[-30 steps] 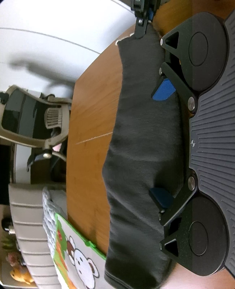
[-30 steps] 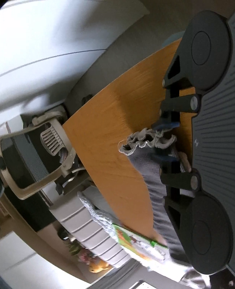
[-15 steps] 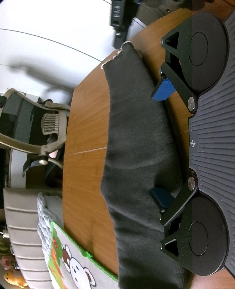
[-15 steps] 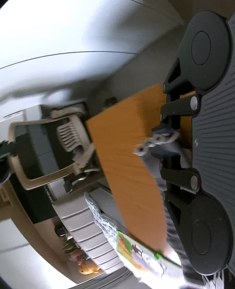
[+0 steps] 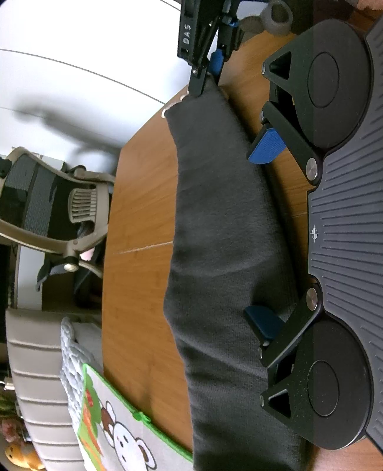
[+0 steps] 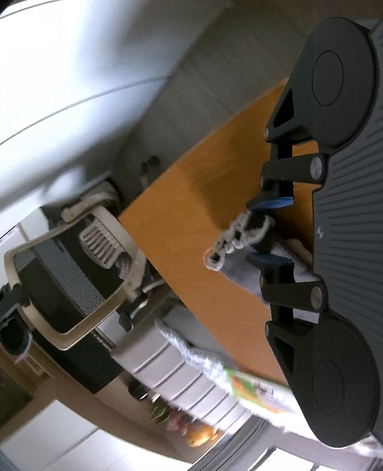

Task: Fold clothes
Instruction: 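Roll the lace-trimmed end over with the right gripper while the left gripper holds the fabric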

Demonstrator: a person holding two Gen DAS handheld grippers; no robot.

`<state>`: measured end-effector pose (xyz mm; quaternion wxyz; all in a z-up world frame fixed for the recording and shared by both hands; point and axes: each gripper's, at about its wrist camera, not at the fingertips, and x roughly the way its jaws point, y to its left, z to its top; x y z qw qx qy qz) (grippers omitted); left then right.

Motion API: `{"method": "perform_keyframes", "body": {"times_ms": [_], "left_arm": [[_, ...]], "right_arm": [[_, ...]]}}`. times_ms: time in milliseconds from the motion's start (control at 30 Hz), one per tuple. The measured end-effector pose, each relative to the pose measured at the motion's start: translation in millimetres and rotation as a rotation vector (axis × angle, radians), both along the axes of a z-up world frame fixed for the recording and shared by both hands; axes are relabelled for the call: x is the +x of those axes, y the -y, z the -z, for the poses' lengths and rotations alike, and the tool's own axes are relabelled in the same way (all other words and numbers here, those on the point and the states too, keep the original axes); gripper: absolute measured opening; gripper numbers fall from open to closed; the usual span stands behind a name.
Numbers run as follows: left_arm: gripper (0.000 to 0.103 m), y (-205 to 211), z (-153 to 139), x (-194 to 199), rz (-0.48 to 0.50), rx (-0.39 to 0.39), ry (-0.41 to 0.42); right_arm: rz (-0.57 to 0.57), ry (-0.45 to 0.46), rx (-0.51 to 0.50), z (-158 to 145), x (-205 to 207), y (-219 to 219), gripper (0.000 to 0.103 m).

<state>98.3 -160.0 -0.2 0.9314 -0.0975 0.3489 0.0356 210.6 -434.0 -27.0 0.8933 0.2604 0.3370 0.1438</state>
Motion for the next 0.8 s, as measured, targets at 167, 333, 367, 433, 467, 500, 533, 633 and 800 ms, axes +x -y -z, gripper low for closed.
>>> {"method": "perform_keyframes", "body": {"times_ms": [167,333,367,433,467,500,533,633,800], "left_arm": [[0.103,1.3,0.8,-1.8,0.001,0.004,0.007],[0.103,-12.2,0.4,-7.8,0.031,-0.064,0.043],[0.103,-18.4,-0.9,-8.5,0.032,-0.101,0.048],[0.103,-28.3,-6.0,-5.6,0.026,-0.165,0.044],[0.103,-32.4,-11.1,-2.5,0.027,-0.191,0.045],[0.102,-33.9,-17.2,0.4,0.029,-0.203,0.053],[0.102,-34.9,-23.6,3.7,0.034,-0.214,0.061],[0.101,-29.1,-44.2,19.1,0.072,-0.247,0.077],[0.063,1.7,-56.0,52.8,0.156,-0.195,0.063]], "right_arm": [[-0.026,0.003,-0.005,-0.5,3.1,-5.2,0.025],[-0.082,0.098,-0.135,-18.4,2.9,-22.8,0.013],[-0.11,0.155,-0.193,-25.7,-3.4,-31.0,0.013],[-0.175,0.266,-0.308,-38.3,-16.9,-48.3,0.013],[-0.221,0.319,-0.372,-41.6,-26.2,-58.9,0.013],[-0.266,0.37,-0.433,-44.5,-35.0,-69.2,0.013],[-0.288,0.381,-0.46,-42.3,-38.1,-75.7,0.013],[-0.351,0.415,-0.543,-35.7,-47.4,-95.1,0.013],[-0.458,0.47,-0.682,-24.7,-62.8,-127.3,0.014]]}}
